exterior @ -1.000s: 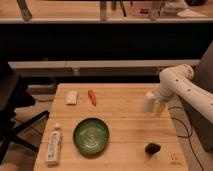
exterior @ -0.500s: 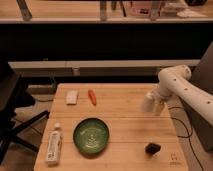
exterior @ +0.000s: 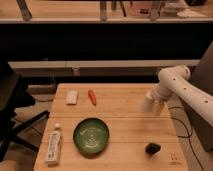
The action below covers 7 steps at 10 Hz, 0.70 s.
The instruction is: Place the ceramic cup over the eraser
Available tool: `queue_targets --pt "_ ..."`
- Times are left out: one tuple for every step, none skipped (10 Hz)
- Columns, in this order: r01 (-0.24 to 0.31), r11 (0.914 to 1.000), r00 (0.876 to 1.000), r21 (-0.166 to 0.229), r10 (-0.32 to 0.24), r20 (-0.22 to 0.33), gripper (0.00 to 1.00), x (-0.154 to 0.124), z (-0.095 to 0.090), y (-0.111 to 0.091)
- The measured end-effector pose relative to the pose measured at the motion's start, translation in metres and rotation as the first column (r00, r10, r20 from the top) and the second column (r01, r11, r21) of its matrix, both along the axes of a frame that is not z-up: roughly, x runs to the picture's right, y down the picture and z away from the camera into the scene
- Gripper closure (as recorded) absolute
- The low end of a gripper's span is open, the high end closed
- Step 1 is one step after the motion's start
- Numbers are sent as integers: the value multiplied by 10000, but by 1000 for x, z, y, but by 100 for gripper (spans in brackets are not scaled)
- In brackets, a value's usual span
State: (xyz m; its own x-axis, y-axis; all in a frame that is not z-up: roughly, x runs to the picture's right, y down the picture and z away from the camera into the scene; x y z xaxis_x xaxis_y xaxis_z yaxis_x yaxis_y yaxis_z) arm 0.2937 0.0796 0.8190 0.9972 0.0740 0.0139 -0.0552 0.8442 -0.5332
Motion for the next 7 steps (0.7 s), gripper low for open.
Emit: queue_targets --pt "6 10000 10000 -35 -6 17 20 1 2 0" --pt "14 10000 10000 -32 -14 6 20 1 1 0" --pt "114 9999 9999 115 -115 90 20 2 -4 -3" --pt "253 9990 9994 373 -260 209 20 1 -12 -12" --pt "415 9974 9984 593 -436 353 20 1 -21 -23" --pt "542 9952 9969 815 -586 526 20 1 -28 -35" --pt "623 9938 9955 924 -685 657 20 1 -30 -43"
